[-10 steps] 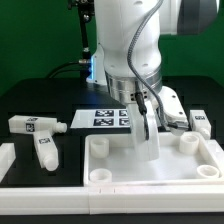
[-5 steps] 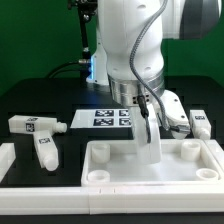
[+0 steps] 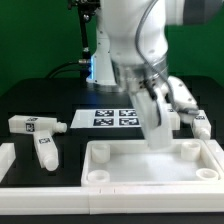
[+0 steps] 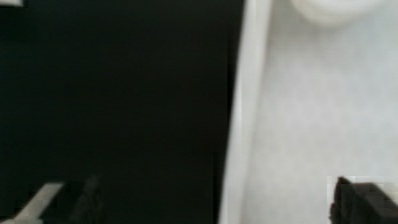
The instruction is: Assemble desk
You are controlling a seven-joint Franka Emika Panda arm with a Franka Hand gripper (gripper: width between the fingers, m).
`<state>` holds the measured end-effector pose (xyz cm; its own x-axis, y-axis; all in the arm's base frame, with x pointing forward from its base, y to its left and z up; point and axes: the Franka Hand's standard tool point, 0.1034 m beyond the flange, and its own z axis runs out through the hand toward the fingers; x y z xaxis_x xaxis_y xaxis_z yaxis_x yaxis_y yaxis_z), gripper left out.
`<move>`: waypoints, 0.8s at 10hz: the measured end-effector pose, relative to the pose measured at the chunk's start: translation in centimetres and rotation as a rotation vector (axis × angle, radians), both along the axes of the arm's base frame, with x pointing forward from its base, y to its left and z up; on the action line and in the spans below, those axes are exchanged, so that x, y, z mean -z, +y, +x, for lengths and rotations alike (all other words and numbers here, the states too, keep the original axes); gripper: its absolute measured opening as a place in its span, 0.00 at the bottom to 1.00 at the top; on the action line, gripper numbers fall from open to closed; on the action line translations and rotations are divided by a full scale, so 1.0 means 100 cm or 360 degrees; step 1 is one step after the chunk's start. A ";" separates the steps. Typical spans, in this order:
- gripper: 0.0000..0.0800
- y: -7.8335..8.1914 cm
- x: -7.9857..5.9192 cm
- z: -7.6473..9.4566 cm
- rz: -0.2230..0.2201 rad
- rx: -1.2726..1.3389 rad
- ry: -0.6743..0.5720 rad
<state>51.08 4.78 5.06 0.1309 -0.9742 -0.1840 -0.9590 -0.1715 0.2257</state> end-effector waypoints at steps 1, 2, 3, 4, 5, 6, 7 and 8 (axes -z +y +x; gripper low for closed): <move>0.81 0.006 -0.010 -0.004 0.0039 -0.0120 -0.0020; 0.81 0.008 -0.013 -0.010 0.0091 -0.0270 0.0003; 0.81 0.009 -0.013 -0.010 0.0122 -0.0381 -0.0006; 0.81 0.008 -0.012 -0.010 0.0151 -0.0485 -0.0024; 0.81 0.008 -0.012 -0.010 0.0180 -0.0590 -0.0041; 0.81 0.012 -0.013 -0.010 0.0201 -0.0762 -0.0062; 0.81 0.030 -0.017 -0.011 0.0204 -0.1003 -0.0110; 0.81 0.047 -0.020 -0.015 0.0243 -0.1216 -0.0179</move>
Offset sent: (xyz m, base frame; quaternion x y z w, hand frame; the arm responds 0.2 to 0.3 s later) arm 0.0000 0.0000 0.0000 0.0000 0.0000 -0.1938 0.9810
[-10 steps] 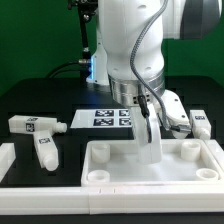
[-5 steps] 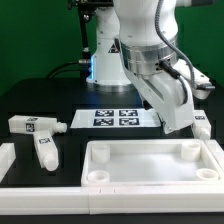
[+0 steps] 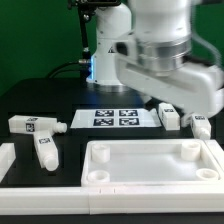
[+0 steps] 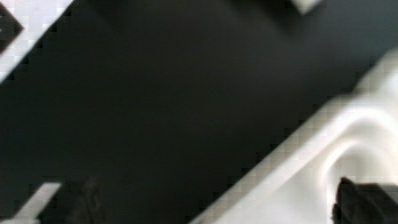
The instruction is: Assemble desk
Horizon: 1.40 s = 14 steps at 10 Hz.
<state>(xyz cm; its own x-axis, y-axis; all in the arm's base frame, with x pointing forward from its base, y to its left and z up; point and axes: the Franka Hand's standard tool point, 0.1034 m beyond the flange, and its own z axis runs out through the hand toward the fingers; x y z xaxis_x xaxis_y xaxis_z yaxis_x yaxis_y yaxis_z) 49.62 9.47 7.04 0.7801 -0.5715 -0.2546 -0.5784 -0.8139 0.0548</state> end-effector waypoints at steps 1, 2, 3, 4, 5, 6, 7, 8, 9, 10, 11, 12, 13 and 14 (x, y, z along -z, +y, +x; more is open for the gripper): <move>0.81 0.011 -0.002 -0.004 0.0035 -0.0177 -0.0025; 0.81 0.023 -0.003 -0.006 0.0046 -0.0296 -0.0031; 0.81 0.032 -0.005 -0.007 0.0032 -0.0352 -0.0021; 0.81 0.031 -0.005 -0.006 0.0063 -0.0473 -0.0036; 0.81 0.030 -0.005 -0.006 0.0088 -0.0576 -0.0044; 0.81 0.031 -0.004 -0.006 0.0123 -0.0718 -0.0058; 0.81 0.043 0.005 -0.008 0.0142 -0.0780 -0.0096; 0.81 0.059 0.017 -0.014 0.0172 -0.0909 -0.0123; 0.81 0.070 0.026 -0.020 0.0165 -0.0972 -0.0143; 0.81 0.076 0.029 -0.028 0.0126 -0.1114 -0.0132; 0.81 0.073 0.028 -0.025 0.0139 -0.1123 -0.0141; 0.81 0.071 0.029 -0.024 0.0136 -0.1107 -0.0140; 0.81 0.071 0.029 -0.025 0.0135 -0.1100 -0.0144; 0.81 0.069 0.031 -0.029 0.0111 -0.1025 -0.0198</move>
Offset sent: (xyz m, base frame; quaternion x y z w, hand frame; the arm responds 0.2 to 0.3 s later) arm 0.0000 0.0000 0.0000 0.0000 0.0000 -0.1938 0.9810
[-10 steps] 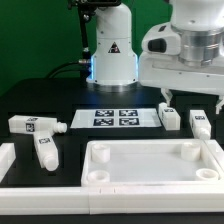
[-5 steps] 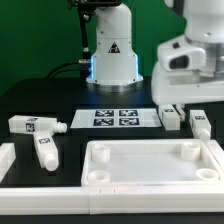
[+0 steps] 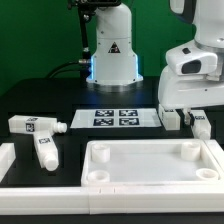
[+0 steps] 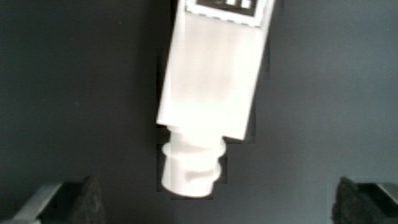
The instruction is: Assemble desk
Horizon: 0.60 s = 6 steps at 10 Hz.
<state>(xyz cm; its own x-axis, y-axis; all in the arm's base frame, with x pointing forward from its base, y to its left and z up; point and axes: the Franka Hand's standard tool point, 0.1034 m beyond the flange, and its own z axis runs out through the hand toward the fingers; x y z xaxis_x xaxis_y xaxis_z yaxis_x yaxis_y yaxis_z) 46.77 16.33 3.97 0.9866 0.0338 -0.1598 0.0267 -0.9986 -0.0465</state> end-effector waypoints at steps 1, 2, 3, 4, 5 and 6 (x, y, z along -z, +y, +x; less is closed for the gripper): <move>0.81 0.003 0.007 -0.011 -0.0008 0.0045 -0.0055; 0.81 0.010 0.017 -0.027 -0.0012 0.0039 -0.0089; 0.81 0.013 0.025 -0.035 -0.0014 0.0028 -0.0096; 0.81 0.016 0.030 -0.038 -0.0019 0.0034 -0.0089; 0.81 0.019 0.033 -0.040 -0.0021 0.0033 -0.0087; 0.81 0.018 0.034 -0.038 -0.0017 0.0036 -0.0108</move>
Offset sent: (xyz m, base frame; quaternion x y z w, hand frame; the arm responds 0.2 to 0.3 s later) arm -0.0192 0.0144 -0.0235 0.0149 0.0146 0.0161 0.9997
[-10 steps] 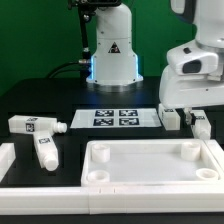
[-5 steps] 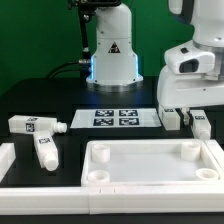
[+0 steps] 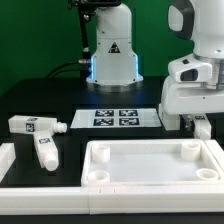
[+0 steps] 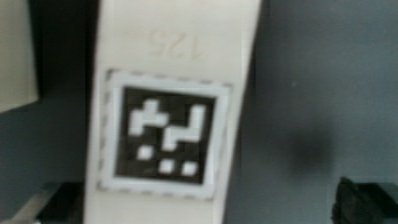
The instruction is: Assemble desk
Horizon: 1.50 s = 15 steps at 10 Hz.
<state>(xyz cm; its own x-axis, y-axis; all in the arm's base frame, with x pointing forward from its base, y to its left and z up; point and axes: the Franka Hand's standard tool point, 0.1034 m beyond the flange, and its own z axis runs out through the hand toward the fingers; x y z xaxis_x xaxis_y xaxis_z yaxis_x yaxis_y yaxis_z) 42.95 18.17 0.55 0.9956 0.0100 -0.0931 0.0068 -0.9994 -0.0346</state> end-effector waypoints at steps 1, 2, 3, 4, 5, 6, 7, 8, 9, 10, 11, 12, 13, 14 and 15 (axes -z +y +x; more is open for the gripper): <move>0.81 0.000 0.000 0.000 -0.0001 0.0000 0.0001; 0.68 0.000 0.000 0.000 -0.0001 0.0000 0.0002; 0.68 0.000 0.001 0.000 -0.0001 0.0000 0.0002; 0.45 0.000 0.000 0.000 0.0000 0.0000 0.0001; 0.45 0.003 -0.004 0.003 -0.0002 -0.0005 0.0024; 0.36 0.008 -0.011 0.008 0.0002 -0.0020 0.0024; 0.36 0.013 -0.016 0.008 0.0006 -0.0079 0.0031; 0.36 0.016 -0.026 0.008 0.0013 -0.0166 0.0048; 0.36 0.019 -0.037 0.011 0.0024 -0.0324 0.0036; 0.36 0.017 -0.041 0.014 0.0033 -0.0538 0.0009; 0.36 0.012 -0.037 0.017 0.0047 -0.0814 -0.0030; 0.36 0.011 -0.036 0.017 0.0049 -0.0848 -0.0027; 0.36 0.010 -0.036 0.017 0.0054 -0.0958 -0.0029; 0.36 0.010 -0.035 0.017 0.0064 -0.1076 -0.0028; 0.36 0.012 -0.032 0.014 0.0078 -0.1282 -0.0021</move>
Offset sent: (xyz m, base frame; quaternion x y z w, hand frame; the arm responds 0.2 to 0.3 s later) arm 0.0000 0.0000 0.0000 0.0000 0.0000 0.0000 1.0000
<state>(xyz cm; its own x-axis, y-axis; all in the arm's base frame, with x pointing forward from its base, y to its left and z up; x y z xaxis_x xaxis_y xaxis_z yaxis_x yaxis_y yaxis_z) 44.30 19.34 3.78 0.6818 0.7289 -0.0621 0.7253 -0.6846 -0.0730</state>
